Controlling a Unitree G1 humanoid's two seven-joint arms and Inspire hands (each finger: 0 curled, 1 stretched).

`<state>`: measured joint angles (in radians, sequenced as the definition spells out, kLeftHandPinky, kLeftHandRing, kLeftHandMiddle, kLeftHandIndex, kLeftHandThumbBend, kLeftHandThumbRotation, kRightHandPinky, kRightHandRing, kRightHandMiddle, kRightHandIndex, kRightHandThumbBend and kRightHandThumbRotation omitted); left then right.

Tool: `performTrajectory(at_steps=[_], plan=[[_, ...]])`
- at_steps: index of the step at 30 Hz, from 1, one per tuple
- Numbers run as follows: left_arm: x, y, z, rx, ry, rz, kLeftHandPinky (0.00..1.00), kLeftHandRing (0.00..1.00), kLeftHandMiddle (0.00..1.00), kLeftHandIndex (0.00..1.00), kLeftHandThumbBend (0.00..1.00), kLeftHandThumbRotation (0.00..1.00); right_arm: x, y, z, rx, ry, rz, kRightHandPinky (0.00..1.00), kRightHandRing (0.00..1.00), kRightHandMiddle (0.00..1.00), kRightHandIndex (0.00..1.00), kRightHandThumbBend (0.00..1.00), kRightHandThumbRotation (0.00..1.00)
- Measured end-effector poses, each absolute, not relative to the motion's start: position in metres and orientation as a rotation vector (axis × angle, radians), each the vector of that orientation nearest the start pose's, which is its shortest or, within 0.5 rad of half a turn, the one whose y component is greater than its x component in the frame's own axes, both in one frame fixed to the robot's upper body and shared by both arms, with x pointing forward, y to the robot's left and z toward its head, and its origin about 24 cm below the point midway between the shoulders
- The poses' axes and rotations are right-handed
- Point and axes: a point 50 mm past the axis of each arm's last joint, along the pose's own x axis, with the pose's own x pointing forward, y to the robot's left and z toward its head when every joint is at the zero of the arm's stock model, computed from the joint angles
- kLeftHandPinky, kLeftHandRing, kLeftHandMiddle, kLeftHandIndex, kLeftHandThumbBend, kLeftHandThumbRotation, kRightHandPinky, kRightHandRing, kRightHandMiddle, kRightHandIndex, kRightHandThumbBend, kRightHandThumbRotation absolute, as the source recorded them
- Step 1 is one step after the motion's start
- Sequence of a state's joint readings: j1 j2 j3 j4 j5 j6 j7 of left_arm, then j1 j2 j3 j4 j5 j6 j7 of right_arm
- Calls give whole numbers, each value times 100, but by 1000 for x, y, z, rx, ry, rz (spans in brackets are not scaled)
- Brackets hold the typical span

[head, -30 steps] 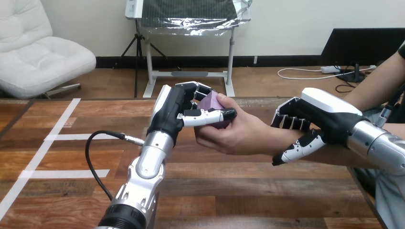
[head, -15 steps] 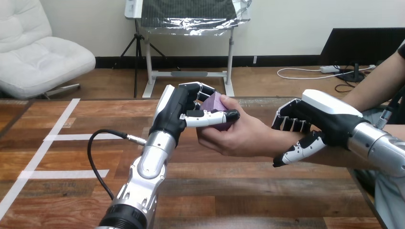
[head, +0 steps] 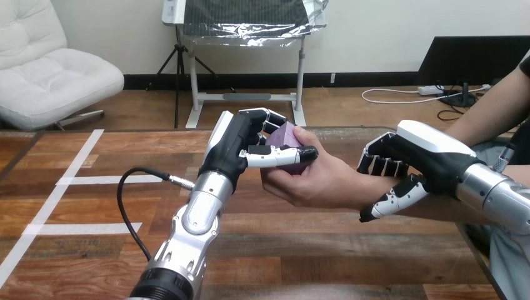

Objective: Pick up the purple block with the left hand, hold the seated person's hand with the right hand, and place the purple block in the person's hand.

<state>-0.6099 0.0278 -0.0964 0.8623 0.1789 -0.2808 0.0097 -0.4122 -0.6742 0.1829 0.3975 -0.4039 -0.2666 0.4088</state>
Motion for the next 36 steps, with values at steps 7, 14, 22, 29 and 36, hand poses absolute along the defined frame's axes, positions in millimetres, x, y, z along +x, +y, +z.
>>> performTrajectory(at_steps=[7, 14, 22, 29, 36], plan=[[348, 91, 46, 312, -27, -278, 43, 54, 57, 57, 67, 8, 317, -230, 94, -1139, 17, 527, 36, 41, 47, 52, 80, 15], [349, 92, 48, 323, -20, -300, 49, 63, 68, 68, 75, 39, 317, -231, 94, -1139, 19, 529, 38, 43, 49, 54, 79, 19], [348, 93, 47, 327, -6, -328, 58, 73, 77, 77, 85, 64, 317, -231, 93, -1151, 22, 534, 43, 49, 54, 58, 80, 25], [346, 94, 45, 330, 5, -341, 68, 81, 84, 82, 87, 76, 316, -232, 93, -1165, 15, 543, 48, 55, 60, 62, 81, 28], [346, 93, 44, 344, 7, -351, 79, 89, 89, 86, 90, 84, 316, -232, 93, -1180, 13, 550, 53, 63, 66, 68, 82, 32]])
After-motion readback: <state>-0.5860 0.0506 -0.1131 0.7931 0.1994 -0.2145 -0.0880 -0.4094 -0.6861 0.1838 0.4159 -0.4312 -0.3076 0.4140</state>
